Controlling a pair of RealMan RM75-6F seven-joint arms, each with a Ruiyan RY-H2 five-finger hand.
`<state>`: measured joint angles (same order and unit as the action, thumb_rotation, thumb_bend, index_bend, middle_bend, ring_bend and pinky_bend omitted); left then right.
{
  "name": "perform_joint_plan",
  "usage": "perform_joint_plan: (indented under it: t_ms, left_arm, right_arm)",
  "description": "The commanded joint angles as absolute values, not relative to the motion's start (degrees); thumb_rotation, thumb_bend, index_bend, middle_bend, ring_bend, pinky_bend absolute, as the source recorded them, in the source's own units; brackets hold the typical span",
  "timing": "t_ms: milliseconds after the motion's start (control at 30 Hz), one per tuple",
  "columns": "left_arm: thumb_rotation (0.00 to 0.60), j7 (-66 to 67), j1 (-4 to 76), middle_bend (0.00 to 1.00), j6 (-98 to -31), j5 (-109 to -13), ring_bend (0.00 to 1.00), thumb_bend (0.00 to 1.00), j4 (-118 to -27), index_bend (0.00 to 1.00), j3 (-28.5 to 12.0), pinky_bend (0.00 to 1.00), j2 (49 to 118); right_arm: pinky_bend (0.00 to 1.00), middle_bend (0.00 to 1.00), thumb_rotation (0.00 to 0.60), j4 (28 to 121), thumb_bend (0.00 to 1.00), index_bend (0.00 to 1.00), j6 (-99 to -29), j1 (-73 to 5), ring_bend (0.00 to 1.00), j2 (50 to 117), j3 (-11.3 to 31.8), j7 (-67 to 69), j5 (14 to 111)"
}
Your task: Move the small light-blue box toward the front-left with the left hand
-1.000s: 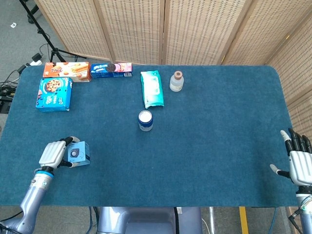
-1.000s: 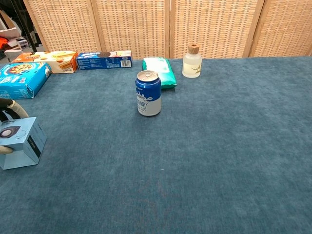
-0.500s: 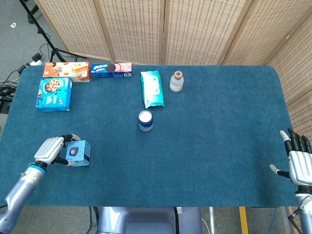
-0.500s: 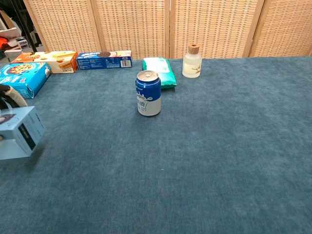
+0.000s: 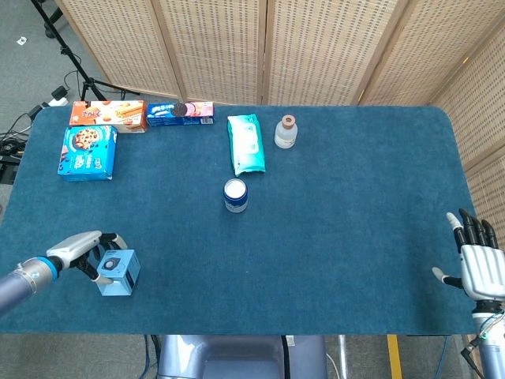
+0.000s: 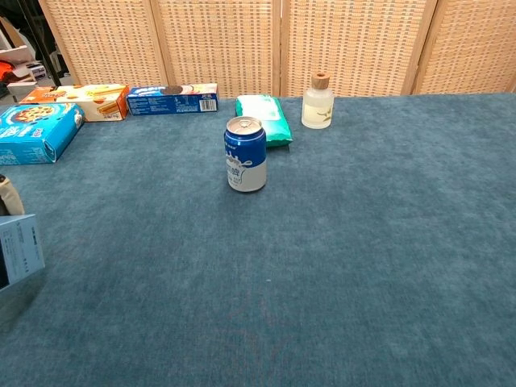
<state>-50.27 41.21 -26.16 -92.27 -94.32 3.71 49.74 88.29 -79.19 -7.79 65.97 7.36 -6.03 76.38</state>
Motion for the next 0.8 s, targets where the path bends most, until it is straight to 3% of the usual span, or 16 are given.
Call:
perform_joint_plan:
  t_ms: [33, 333, 400, 433, 467, 500, 533, 567, 800]
  left_arm:
    - [0.600, -67.1, 48.0, 0.47, -24.8, -102.5, 0.42, 0.34, -88.3, 0.48, 11.0, 0.42, 51.0]
    - [0.600, -86.5, 55.5, 0.45, -31.4, -113.3, 0.40, 0.36, -78.5, 0.49, 23.7, 0.40, 55.9]
    - [0.600, -88.6, 56.5, 0.31, -32.2, -113.7, 0.26, 0.34, -76.7, 0.46, 25.4, 0.27, 57.0]
    - [0.600, -89.4, 56.7, 0.17, -33.1, -113.5, 0.14, 0.33, -75.3, 0.37, 26.0, 0.15, 57.8]
    - [0.600, -89.6, 56.6, 0.06, -33.9, -113.0, 0.04, 0.31, -74.5, 0.23, 26.2, 0.05, 58.3]
    - [0.600, -89.4, 56.3, 0.02, -34.8, -112.3, 0.01, 0.31, -73.7, 0.14, 26.1, 0.02, 58.7]
    - [0.600, -88.6, 55.8, 0.00, -35.4, -111.3, 0.00, 0.29, -73.0, 0.04, 25.7, 0.00, 59.1]
    - [0.600, -87.9, 55.4, 0.00, -35.8, -110.5, 0.00, 0.28, -72.6, 0.01, 25.4, 0.00, 59.2]
    - [0.600, -76.7, 50.2, 0.00, -40.4, -101.3, 0.00, 0.26, -73.3, 0.00, 20.6, 0.00, 57.8]
  right_arm:
    - [0.00, 0.00, 0.600, 88.2, 0.00, 0.00, -79.0, -7.9, 0.00, 66.1, 7.3, -6.2, 76.3]
    - [0.00, 0.00, 0.600, 88.0, 0.00, 0.00, -78.7, -8.0, 0.00, 66.2, 7.4, -6.5, 75.9]
    - [0.00, 0.00, 0.600, 88.0, 0.00, 0.00, -78.8, -8.0, 0.00, 66.2, 7.4, -6.4, 75.9]
    - [0.00, 0.00, 0.600, 88.1, 0.00, 0.00, -78.8, -7.9, 0.00, 66.2, 7.4, -6.3, 75.8]
    - [0.00, 0.00, 0.600, 88.1, 0.00, 0.00, -78.8, -7.9, 0.00, 66.1, 7.4, -6.3, 75.8]
    - [0.00, 0.00, 0.600, 88.1, 0.00, 0.00, -78.7, -7.9, 0.00, 66.1, 7.4, -6.3, 75.8]
    - [0.00, 0.00, 0.600, 88.1, 0.00, 0.00, -78.7, -7.9, 0.00, 66.1, 7.4, -6.3, 75.8]
    - [0.00, 0.00, 0.600, 88.1, 0.00, 0.00, -78.7, -7.9, 0.00, 66.1, 7.4, -6.3, 75.8]
    - [0.00, 0.00, 0.600, 88.3, 0.00, 0.00, -79.0, -7.8, 0.00, 65.9, 7.4, -5.9, 76.0]
